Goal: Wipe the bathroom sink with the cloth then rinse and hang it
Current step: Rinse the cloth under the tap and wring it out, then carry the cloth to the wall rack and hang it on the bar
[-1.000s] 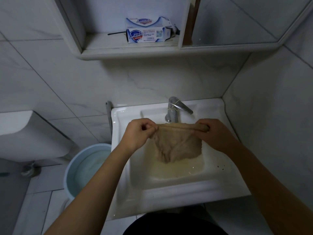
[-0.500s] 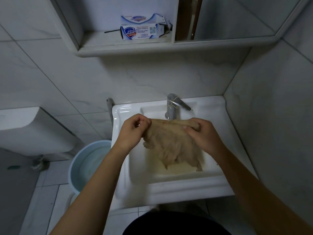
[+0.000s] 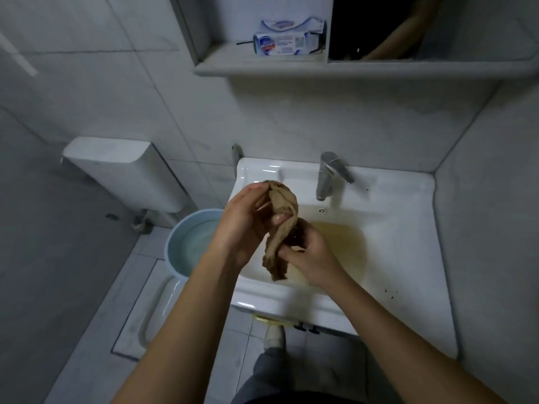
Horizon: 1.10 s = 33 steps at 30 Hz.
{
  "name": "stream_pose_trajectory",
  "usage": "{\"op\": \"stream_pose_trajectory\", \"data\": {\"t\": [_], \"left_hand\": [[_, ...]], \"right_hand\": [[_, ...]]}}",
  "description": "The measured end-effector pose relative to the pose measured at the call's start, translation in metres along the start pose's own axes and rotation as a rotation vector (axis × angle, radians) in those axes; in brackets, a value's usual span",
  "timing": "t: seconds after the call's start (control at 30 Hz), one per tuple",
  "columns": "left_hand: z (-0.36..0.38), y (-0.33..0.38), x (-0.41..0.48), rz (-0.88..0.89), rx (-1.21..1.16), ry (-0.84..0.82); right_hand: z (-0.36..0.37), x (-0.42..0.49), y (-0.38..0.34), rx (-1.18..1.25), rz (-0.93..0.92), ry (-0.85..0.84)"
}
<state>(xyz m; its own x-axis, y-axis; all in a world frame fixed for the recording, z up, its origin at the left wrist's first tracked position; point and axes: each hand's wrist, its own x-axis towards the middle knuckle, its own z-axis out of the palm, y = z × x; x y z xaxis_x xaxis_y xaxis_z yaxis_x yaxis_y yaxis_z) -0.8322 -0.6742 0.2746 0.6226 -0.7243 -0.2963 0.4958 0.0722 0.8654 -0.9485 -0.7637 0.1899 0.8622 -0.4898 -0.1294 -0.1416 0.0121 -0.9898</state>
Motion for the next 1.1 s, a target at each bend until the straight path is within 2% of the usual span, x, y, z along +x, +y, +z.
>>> {"op": "stream_pose_trajectory", "data": {"t": [0.13,0.23,0.37,0.43,0.53,0.63,0.87,1.0,1.1], "left_hand": [[-0.024,-0.007,-0.039,0.023,-0.141,0.177],[-0.042,-0.013,-0.074,-0.001,-0.208,0.264],[-0.075,-0.017,-0.124,0.043,-0.153,0.382],[-0.105,-0.024,-0.157,0.044,-0.023,0.484],[-0.165,-0.060,-0.222,-0.069,0.219,0.680],[-0.225,-0.130,-0.301,-0.247,0.210,0.863],[-0.291,-0.293,-0.509,-0.632,-0.132,1.211],[-0.304,-0.334,-0.580,-0.751,-0.329,1.309],[-0.318,-0.332,-0.591,-0.772,-0.359,1.334]], "right_hand": [[0.023,-0.028,-0.009,0.125,0.040,-0.155],[0.051,-0.044,-0.010,0.081,0.044,-0.253],[0.089,-0.055,-0.007,-0.058,0.022,-0.323],[0.102,-0.062,0.003,-0.147,0.035,-0.338],[0.115,-0.076,0.029,-0.326,0.041,-0.347],[0.134,-0.097,0.060,-0.492,0.083,-0.418],[0.185,-0.156,0.122,-0.919,0.163,-0.628],[0.221,-0.170,0.138,-0.986,0.134,-0.679],[0.251,-0.167,0.141,-1.008,0.125,-0.713]]}}
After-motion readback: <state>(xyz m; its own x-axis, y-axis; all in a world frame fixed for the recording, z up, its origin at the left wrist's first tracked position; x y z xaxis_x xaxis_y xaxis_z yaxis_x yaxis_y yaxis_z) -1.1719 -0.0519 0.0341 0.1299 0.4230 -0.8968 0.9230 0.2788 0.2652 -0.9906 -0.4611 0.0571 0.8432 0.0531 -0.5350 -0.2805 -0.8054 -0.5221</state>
